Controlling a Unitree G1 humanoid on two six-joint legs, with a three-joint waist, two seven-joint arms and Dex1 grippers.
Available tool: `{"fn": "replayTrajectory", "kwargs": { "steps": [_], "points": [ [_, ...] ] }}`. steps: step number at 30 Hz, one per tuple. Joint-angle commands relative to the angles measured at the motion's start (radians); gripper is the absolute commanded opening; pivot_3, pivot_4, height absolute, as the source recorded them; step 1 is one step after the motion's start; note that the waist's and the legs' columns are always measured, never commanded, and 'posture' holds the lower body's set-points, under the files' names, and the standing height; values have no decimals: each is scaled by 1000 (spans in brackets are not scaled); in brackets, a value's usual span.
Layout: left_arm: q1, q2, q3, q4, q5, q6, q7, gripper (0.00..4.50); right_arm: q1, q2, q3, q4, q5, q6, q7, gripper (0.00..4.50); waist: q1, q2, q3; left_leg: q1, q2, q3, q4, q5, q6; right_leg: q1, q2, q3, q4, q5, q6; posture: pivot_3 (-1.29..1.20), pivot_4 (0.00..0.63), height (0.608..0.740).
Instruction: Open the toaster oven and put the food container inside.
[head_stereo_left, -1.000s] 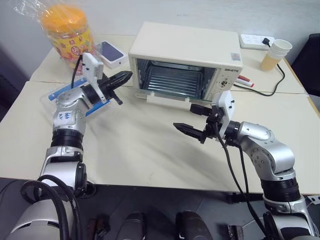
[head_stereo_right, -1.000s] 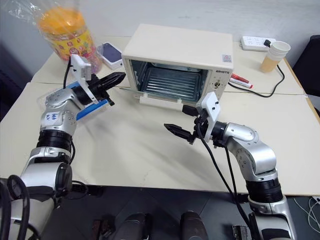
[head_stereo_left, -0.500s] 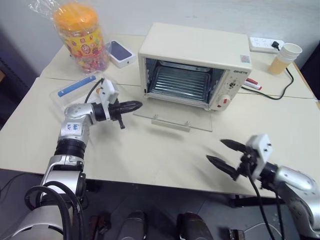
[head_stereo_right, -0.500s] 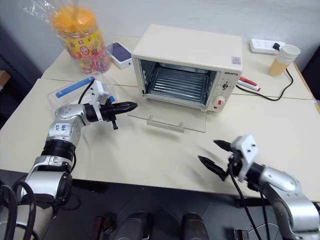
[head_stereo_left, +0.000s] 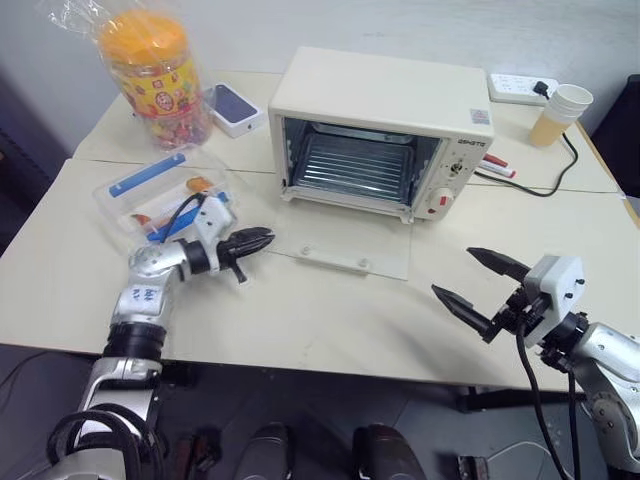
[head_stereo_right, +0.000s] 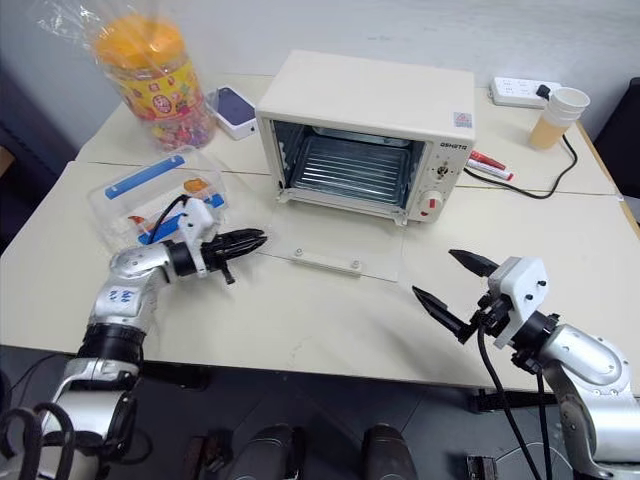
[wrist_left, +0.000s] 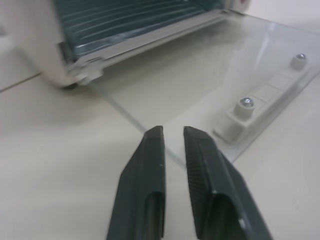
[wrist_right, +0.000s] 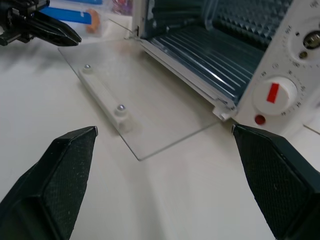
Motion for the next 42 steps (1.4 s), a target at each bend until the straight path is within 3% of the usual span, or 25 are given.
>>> {"fn": "replayTrajectory", "kwargs": {
  "steps": [1,3,7,12,17,21,24,27,31,33,36,42],
  "points": [
    [187,68,227,-284,-168,102,39,1692,-72,46,79,24,-14,-105,30,4500,-6,0,0,0,1,1,-1,0,-1,0,-2,2,-1,0,0,0,150,740],
    [344,93,381,-399,-229,132,74,2195,-119,74,141,52,-42,-169,58,4500,-25,0,0,1,3,-1,-1,-1,-1,1,-2,6,-2,0,-1,0,150,740],
    [585,102,562,-513,-276,147,101,3165,-163,110,208,82,-47,-214,83,4500,-24,1,0,1,3,-3,-2,-1,-3,1,-2,7,-3,-1,-2,0,150,740],
    [793,74,733,-463,-266,77,133,4345,-168,136,258,104,-54,-261,103,4500,-1,0,0,4,2,-7,-1,-2,-2,9,-3,6,-12,-1,-3,0,150,740],
    [829,42,819,-417,-275,71,251,4482,-151,134,289,128,-89,-325,121,4500,4,0,0,6,2,-10,-1,-4,-2,13,-3,4,-17,1,-4,0,150,740],
    [695,121,781,-476,-335,240,394,4482,-159,115,283,139,-81,-321,134,4500,9,-1,-1,6,2,-12,-1,-4,-2,14,-3,3,-17,1,-5,0,150,740],
    [506,238,749,-483,-437,606,607,4482,-164,99,282,138,-68,-309,150,4500,11,-3,-2,6,3,-13,-1,-4,-2,14,-3,2,-16,1,-5,0,150,740],
    [295,345,688,-439,-510,912,721,4482,-173,91,283,144,-63,-306,157,4500,1,-3,-2,5,2,-15,-1,-3,-3,14,-2,3,-13,1,-6,0,150,740],
    [7,406,599,-240,-432,1217,886,4482,-185,90,289,144,-61,-299,152,4500,-14,-1,-2,7,1,-11,-4,-4,-3,12,0,5,-9,1,-6,0,150,740],
    [-82,451,507,-141,-373,1241,883,4482,-186,92,294,138,-63,-295,146,4500,-23,-1,-1,7,1,-12,-4,-3,-4,10,4,3,-6,1,-6,0,150,740],
    [-220,496,344,85,-240,1100,848,4482,-179,101,302,122,-65,-289,132,4500,-28,-2,-1,7,2,-6,-5,-3,-5,7,5,2,-3,1,-5,0,150,740],
    [-427,465,204,366,-138,998,742,4482,-153,102,300,93,-69,-288,105,4500,-19,-2,-1,6,1,-3,-2,-2,-5,5,5,2,-2,1,-5,0,150,740]
  ]
}}
